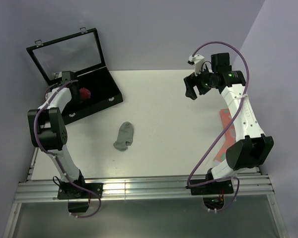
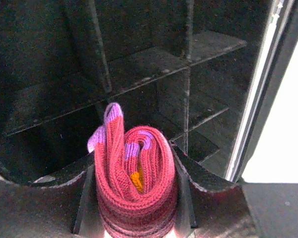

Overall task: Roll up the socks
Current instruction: Place the sock in the storage box.

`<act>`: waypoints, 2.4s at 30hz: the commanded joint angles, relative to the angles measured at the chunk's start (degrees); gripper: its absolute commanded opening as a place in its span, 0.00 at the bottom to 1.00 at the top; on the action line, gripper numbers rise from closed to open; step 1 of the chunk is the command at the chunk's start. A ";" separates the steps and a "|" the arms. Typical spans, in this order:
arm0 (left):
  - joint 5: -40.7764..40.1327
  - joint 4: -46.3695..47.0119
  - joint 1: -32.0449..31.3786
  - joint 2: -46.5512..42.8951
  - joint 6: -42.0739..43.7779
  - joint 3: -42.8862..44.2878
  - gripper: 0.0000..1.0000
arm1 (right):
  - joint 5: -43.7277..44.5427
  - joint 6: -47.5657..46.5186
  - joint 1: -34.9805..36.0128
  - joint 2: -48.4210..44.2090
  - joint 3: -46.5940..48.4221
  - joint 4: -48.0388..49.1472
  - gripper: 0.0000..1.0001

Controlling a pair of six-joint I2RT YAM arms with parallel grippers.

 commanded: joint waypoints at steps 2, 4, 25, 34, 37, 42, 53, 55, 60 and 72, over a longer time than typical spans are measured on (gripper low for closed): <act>-3.67 -2.73 0.23 -0.91 4.85 4.87 0.00 | 0.30 -0.69 -0.21 -0.62 -0.71 1.57 0.88; -5.17 -3.86 0.32 -0.39 9.33 9.68 0.00 | 0.21 -0.78 -0.29 -0.71 -1.06 1.75 0.88; 23.13 -4.84 6.92 17.90 51.09 33.72 0.00 | -2.69 -0.25 -0.21 -2.12 -3.17 3.59 0.89; 24.36 0.35 6.74 17.28 48.28 25.72 0.00 | -2.95 -0.25 -0.21 -3.44 -5.99 5.09 0.89; 24.80 1.13 6.65 16.58 46.52 22.74 0.00 | -3.13 -0.34 -0.21 -3.17 -5.81 4.82 0.89; 26.02 3.24 7.09 16.14 43.27 19.13 0.00 | -3.74 -0.60 -0.29 -3.43 -6.25 4.91 0.89; 22.16 -1.32 7.97 16.93 39.23 18.07 0.00 | -3.66 -1.39 -0.29 -3.96 -8.36 5.09 0.89; 21.46 -2.72 8.32 17.28 39.14 18.15 0.00 | -3.74 -1.48 -0.21 -3.87 -8.71 5.09 0.89; 18.84 -6.50 8.58 17.99 39.66 19.39 0.00 | -3.74 -1.83 -0.29 -3.88 -9.42 5.00 0.89; 13.55 -14.67 9.29 17.28 37.20 19.21 0.00 | -4.09 -2.45 -0.21 -3.88 -9.86 4.56 0.89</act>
